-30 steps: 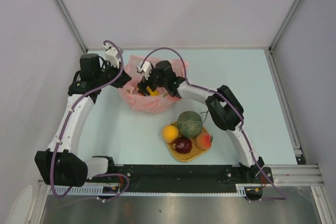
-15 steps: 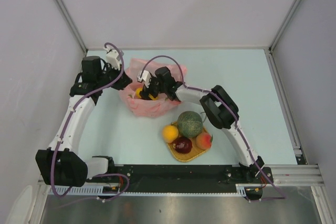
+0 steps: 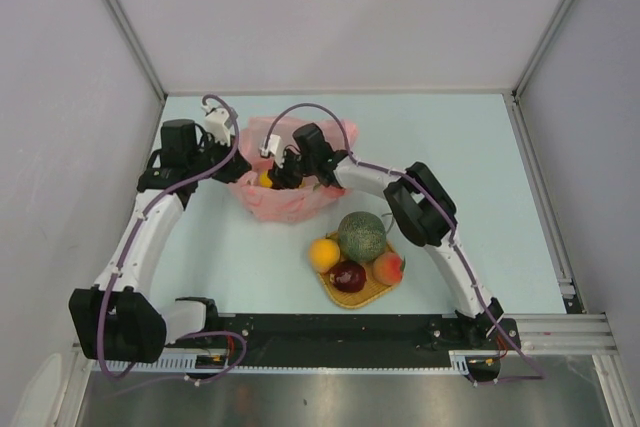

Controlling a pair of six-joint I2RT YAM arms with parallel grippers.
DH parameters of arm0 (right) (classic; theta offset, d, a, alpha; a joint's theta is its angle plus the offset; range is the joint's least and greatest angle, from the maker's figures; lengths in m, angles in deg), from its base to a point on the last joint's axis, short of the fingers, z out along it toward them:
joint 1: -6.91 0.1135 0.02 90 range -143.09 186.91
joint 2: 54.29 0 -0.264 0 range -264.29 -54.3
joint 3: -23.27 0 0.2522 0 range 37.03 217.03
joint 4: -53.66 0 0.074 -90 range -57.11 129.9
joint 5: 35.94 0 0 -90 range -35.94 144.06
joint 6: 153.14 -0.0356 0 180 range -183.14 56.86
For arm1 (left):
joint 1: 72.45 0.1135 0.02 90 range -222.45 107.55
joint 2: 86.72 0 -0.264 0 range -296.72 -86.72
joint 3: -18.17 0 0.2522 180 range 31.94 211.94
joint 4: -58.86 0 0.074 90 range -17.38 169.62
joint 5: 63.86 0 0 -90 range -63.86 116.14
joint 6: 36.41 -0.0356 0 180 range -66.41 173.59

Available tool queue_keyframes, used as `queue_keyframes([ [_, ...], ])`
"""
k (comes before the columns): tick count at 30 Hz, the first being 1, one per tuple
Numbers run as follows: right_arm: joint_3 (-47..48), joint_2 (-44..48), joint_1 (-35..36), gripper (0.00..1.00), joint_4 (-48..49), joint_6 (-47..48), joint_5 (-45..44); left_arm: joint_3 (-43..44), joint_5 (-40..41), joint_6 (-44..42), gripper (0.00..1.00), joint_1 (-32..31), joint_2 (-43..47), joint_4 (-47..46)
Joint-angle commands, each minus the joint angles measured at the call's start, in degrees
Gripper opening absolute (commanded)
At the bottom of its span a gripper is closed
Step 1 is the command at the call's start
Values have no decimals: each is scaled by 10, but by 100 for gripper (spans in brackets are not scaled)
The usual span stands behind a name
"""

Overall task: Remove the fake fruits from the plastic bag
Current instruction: Take out the fake fruit from the plastic bag.

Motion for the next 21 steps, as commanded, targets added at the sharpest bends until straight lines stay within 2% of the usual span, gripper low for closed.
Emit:
queue_keyframes([
  [1,-2,106,-9,23,-19,-14,19,-30,32,-12,0,4,29,-12],
  [7,-85,193,-8,19,-30,-1,27,-41,44,-11,0,4,29,-17],
  [13,-127,259,-10,18,-50,12,42,-37,48,-22,0,4,13,-21],
  [21,-178,404,-5,18,-193,120,77,-12,19,-9,0,4,3,-36],
])
